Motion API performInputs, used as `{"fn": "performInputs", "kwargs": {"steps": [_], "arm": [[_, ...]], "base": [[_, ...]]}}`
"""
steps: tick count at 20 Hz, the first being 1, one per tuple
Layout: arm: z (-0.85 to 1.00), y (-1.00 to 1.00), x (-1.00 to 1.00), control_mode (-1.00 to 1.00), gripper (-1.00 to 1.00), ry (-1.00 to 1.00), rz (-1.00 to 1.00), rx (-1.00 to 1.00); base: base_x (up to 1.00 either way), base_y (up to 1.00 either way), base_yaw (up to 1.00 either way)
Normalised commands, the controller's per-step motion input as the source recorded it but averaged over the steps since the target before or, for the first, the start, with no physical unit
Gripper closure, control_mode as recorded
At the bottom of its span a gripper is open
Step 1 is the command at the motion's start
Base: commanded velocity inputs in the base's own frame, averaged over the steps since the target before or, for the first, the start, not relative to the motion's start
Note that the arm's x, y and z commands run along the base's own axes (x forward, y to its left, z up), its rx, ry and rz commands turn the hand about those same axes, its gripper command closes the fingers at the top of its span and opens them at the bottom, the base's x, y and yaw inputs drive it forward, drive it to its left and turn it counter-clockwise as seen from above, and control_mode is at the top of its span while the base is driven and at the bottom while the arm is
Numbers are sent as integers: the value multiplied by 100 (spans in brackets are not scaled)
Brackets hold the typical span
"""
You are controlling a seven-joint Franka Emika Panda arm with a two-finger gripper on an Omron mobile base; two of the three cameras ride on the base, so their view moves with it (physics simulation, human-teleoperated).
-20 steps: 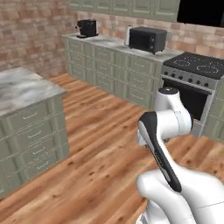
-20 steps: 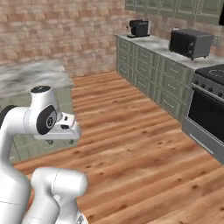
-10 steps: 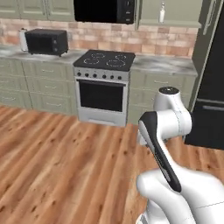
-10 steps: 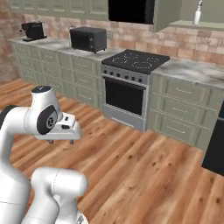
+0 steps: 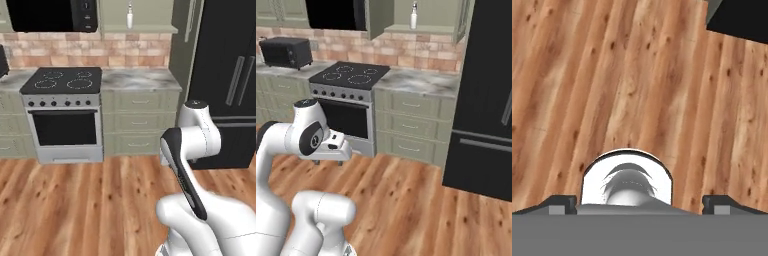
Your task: Move the cutting board and knife to the sink. Then move spray from the cabinet to the counter.
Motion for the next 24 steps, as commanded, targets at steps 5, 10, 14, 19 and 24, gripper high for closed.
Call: {"fn": "performInputs", "kwargs": {"steps": [5, 10, 14, 19, 24], "arm": [[0, 0, 0, 100, -100, 0, 0, 0], [0, 0, 0, 100, -100, 0, 0, 0], [0, 0, 0, 100, -100, 0, 0, 0], [0, 0, 0, 100, -100, 0, 0, 0], [0, 0, 0, 100, -100, 0, 0, 0]], "base": [[100, 2, -25], [100, 6, -24], [100, 23, -24], [100, 31, -21], [99, 37, -19]]}}
